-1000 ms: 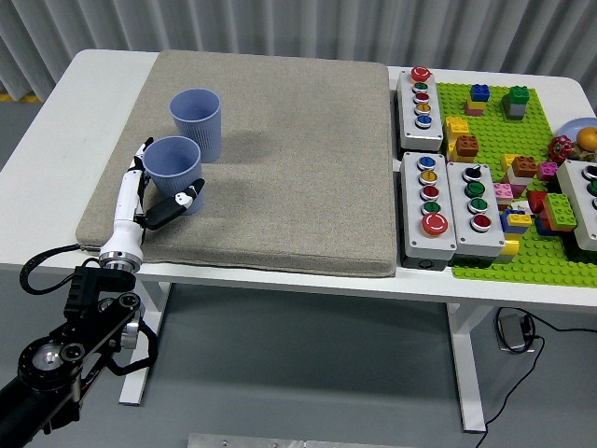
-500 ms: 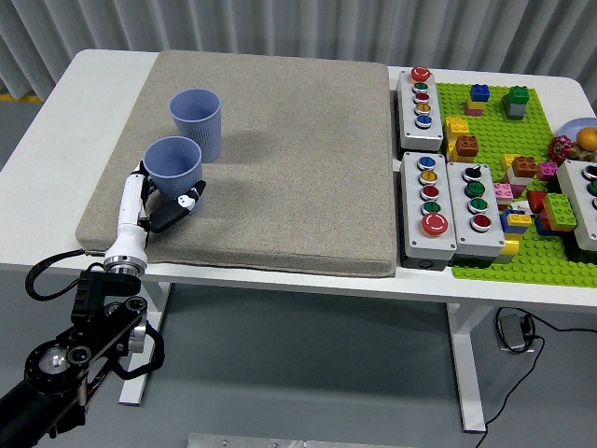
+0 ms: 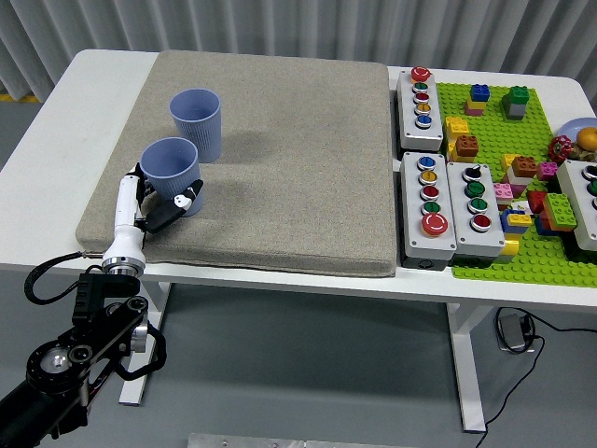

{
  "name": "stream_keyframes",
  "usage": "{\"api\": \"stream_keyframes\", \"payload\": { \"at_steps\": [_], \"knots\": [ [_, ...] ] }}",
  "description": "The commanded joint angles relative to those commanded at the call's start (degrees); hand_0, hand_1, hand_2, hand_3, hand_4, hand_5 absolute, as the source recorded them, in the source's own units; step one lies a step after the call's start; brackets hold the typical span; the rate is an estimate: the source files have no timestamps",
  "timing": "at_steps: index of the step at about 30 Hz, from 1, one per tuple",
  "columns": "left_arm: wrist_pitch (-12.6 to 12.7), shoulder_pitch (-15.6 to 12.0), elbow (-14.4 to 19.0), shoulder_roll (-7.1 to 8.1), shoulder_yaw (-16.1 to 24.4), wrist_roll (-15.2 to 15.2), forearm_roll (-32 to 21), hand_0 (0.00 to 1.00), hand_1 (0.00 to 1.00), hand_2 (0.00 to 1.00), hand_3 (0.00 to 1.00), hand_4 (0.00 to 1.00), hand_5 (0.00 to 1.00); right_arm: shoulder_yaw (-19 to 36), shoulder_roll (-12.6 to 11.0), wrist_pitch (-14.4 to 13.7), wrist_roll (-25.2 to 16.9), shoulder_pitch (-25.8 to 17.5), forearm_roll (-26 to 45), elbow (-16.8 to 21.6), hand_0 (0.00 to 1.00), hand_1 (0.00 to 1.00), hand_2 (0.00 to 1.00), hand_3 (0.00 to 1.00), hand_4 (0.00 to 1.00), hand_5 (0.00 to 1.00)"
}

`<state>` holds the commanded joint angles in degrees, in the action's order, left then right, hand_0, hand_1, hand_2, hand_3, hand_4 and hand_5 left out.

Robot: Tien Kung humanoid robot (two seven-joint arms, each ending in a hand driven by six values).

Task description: Pick cup pour cup place

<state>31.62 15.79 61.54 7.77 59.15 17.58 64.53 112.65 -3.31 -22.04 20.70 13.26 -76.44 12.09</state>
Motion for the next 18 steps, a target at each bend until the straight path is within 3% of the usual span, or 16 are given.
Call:
{"api": "stream_keyframes", "payload": {
  "at_steps": [1,2,11,18],
  "knots": [
    [0.10,-0.04,0.09,0.00,0.02,0.01,0.05,0.638,0.575,0.588,0.564,0.823,0.242,0.02,0.01,0.00,0.01,0.00,-0.05,0.00,0.670,0.550,0.496,0.542,0.034,0.394],
    [0.18,-0.07,0.18,0.00,0.08,0.05,0.17,0.549,0.542,0.566,0.555,0.810,0.219,0.01,0.01,-0.01,0.03,-0.01,-0.05,0.00,0.671,0.550,0.496,0.542,0.034,0.393],
    [0.99,-0.44,1.36,0.22,1.45,-0.44,2.43,0.505,0.530,0.556,0.553,0.799,0.207,0.08,-0.02,-0.02,-0.01,-0.08,-0.05,0.00,0.671,0.550,0.496,0.541,0.034,0.394],
    [1.54,-0.03,3.60,2.80,3.31,-4.55,10.60,0.490,0.522,0.552,0.551,0.804,0.213,-0.17,-0.15,-0.06,-0.21,-0.26,0.41,-0.01,0.671,0.550,0.496,0.542,0.034,0.393]
  ]
}}
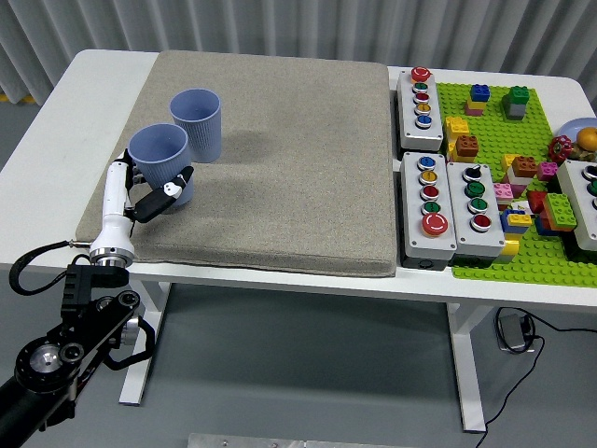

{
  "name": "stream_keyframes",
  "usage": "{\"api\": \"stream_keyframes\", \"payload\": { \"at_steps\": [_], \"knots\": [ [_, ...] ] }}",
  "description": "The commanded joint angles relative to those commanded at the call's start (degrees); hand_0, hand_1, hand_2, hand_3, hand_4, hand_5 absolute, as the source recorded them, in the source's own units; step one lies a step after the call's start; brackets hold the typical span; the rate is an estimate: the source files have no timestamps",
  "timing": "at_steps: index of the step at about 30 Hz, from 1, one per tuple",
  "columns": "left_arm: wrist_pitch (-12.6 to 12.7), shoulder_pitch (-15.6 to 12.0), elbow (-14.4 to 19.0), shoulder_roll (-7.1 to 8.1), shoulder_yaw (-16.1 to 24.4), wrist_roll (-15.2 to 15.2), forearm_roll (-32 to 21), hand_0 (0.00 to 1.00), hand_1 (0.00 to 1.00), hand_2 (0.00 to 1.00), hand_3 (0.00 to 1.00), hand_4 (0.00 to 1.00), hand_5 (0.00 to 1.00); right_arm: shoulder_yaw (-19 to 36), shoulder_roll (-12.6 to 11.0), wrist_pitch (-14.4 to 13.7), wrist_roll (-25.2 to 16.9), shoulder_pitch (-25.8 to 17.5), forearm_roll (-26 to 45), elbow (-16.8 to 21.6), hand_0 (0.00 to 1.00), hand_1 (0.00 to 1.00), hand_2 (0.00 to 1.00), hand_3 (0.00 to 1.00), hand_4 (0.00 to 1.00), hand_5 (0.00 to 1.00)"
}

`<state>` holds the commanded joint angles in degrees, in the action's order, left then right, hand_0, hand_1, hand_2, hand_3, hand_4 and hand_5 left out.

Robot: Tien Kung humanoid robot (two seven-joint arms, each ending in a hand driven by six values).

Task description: Pick cup pour cup place

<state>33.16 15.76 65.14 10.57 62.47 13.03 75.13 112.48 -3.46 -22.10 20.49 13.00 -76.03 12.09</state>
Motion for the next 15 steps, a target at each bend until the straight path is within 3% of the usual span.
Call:
{"api": "stream_keyframes", "payload": {
  "at_steps": [3,6,8,10,15],
  "knots": [
    [0.40,0.47,0.73,1.71,0.23,-1.12,1.51,0.479,0.512,0.557,0.549,0.800,0.217,-0.10,-0.06,-0.03,-0.08,-0.15,0.16,0.00,0.671,0.550,0.496,0.542,0.034,0.393],
    [-0.59,1.89,1.01,4.68,0.27,-2.95,2.83,0.479,0.512,0.557,0.549,0.800,0.217,-0.12,-0.16,-0.04,-0.07,-0.38,0.14,0.03,0.671,0.550,0.496,0.542,0.034,0.393],
    [-0.86,2.35,0.98,5.57,0.24,-3.50,3.21,0.479,0.508,0.553,0.560,0.782,0.197,-0.14,-0.18,-0.04,-0.06,-0.44,0.13,0.03,0.671,0.550,0.495,0.542,0.034,0.391],
    [-2.48,3.76,0.84,7.48,0.17,-5.27,5.14,0.479,0.508,0.553,0.560,0.782,0.197,-0.20,-0.26,-0.05,-0.04,-0.59,0.10,0.05,0.671,0.550,0.495,0.542,0.034,0.391],
    [-5.35,7.00,-0.60,10.59,-0.87,-7.72,7.74,0.478,0.508,0.551,0.566,0.763,0.175,-0.43,-0.44,-0.10,-0.06,-0.66,0.31,0.06,0.671,0.550,0.496,0.542,0.034,0.389]
  ]
}}
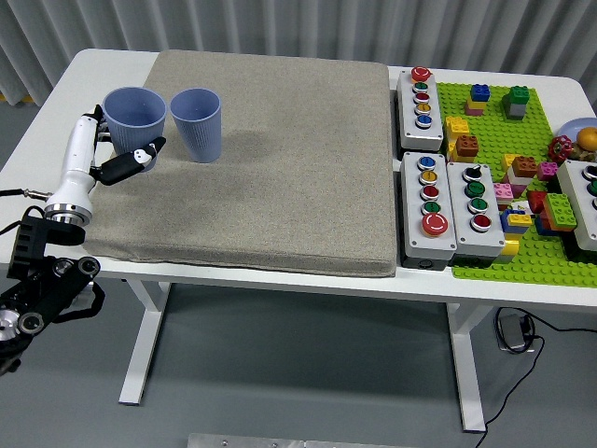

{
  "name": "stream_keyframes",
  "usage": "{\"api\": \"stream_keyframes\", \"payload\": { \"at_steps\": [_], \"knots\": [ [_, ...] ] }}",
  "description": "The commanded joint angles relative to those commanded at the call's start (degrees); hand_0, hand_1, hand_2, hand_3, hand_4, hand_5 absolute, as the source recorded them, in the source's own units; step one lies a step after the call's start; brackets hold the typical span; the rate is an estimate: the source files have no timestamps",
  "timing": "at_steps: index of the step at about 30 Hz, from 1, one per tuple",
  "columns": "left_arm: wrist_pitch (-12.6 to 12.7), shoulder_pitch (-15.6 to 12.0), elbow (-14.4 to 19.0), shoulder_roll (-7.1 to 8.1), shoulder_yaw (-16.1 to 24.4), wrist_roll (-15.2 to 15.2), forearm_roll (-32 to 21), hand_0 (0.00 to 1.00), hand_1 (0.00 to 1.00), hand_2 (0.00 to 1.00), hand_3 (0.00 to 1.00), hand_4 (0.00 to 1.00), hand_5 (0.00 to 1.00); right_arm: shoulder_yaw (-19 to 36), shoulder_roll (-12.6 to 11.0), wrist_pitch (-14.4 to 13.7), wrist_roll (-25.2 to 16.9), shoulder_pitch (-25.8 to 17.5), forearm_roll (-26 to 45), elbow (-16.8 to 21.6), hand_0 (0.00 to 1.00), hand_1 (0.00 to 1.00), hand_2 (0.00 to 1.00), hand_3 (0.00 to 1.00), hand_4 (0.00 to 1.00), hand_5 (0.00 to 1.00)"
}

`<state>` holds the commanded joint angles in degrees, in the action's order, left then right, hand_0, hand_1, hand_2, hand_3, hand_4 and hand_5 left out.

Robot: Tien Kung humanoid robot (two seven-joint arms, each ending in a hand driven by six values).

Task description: Pick cup pour cup place

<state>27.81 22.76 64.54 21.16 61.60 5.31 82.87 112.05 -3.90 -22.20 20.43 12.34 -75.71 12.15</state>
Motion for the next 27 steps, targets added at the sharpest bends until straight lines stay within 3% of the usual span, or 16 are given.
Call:
{"api": "stream_keyframes", "payload": {
  "at_steps": [4,20,27],
  "knots": [
    [-1.00,2.54,-1.48,1.17,-1.72,-0.77,1.76,0.478,0.508,0.551,0.566,0.763,0.175,-0.25,-0.04,-0.07,0.00,-0.03,0.38,0.02,0.671,0.550,0.496,0.542,0.034,0.389],
    [-2.56,12.71,-7.36,2.83,-6.53,-2.54,12.28,0.490,0.507,0.549,0.570,0.757,0.183,-1.32,-0.33,-0.52,-0.26,1.01,2.43,-0.07,0.671,0.550,0.496,0.542,0.033,0.389],
    [-2.70,15.86,-10.64,3.54,-8.98,-2.49,13.29,0.491,0.505,0.546,0.567,0.756,0.188,-1.67,-0.50,-0.56,-0.40,1.43,3.12,-0.12,0.671,0.550,0.496,0.542,0.033,0.387]
  ]
}}
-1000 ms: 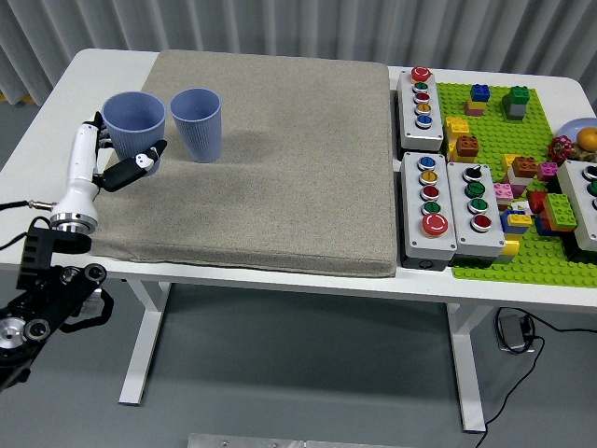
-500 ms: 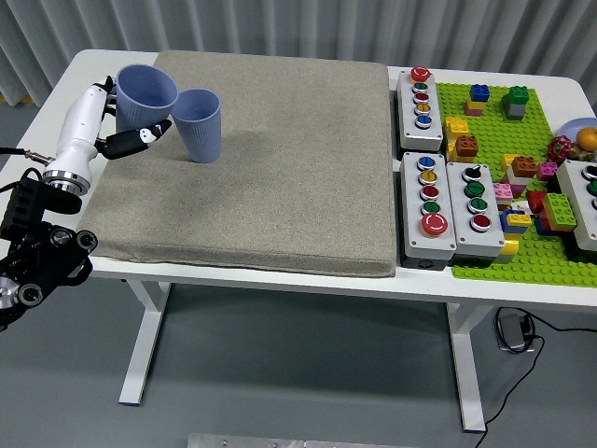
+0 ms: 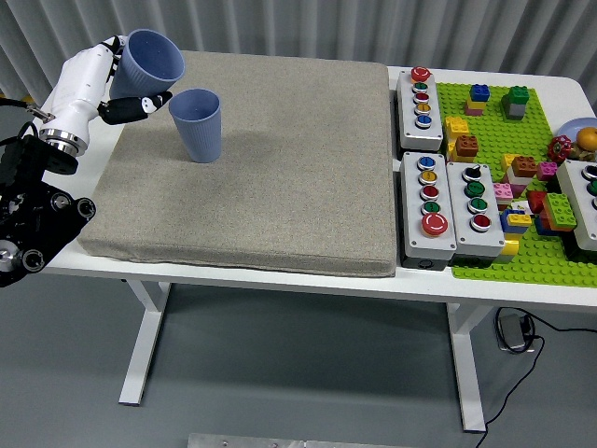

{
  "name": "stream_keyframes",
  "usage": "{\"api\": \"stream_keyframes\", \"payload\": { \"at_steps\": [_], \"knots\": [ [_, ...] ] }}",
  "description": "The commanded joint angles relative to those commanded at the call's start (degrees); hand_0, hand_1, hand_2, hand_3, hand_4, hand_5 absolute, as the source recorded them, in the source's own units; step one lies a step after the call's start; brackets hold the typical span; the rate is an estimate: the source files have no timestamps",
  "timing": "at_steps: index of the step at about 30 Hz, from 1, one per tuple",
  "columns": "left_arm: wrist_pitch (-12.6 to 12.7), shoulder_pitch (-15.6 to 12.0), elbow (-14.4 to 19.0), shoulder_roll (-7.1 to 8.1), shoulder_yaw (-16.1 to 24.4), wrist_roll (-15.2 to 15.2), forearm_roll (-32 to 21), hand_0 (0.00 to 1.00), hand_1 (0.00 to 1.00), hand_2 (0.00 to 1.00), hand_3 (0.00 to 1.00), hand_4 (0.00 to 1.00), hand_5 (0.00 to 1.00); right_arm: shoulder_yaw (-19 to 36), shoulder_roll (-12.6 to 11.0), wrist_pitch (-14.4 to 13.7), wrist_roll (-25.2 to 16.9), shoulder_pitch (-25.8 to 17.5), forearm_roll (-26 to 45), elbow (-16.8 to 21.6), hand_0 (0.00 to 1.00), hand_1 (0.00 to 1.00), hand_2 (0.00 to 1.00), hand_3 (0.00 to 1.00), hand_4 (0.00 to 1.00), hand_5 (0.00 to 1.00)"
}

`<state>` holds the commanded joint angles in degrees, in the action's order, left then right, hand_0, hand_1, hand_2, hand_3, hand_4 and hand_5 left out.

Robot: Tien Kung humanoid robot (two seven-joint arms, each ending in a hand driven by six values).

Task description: Pick cup pour cup place

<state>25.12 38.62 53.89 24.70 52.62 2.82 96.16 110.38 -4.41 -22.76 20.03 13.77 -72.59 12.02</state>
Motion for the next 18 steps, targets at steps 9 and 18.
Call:
{"api": "stream_keyframes", "payload": {
  "at_steps": [9,18],
  "knots": [
    [-0.69,1.88,-0.97,0.10,-1.73,-1.45,5.71,0.491,0.504,0.544,0.569,0.758,0.209,0.17,-0.10,0.16,0.07,0.20,-0.05,-0.02,0.671,0.550,0.496,0.543,0.035,0.383],
    [-1.45,4.46,-2.60,1.06,-4.02,-3.03,11.49,0.490,0.501,0.544,0.569,0.759,0.213,-0.12,-0.22,0.06,0.04,0.49,0.44,-0.05,0.670,0.550,0.497,0.543,0.034,0.385]
  ]
}}
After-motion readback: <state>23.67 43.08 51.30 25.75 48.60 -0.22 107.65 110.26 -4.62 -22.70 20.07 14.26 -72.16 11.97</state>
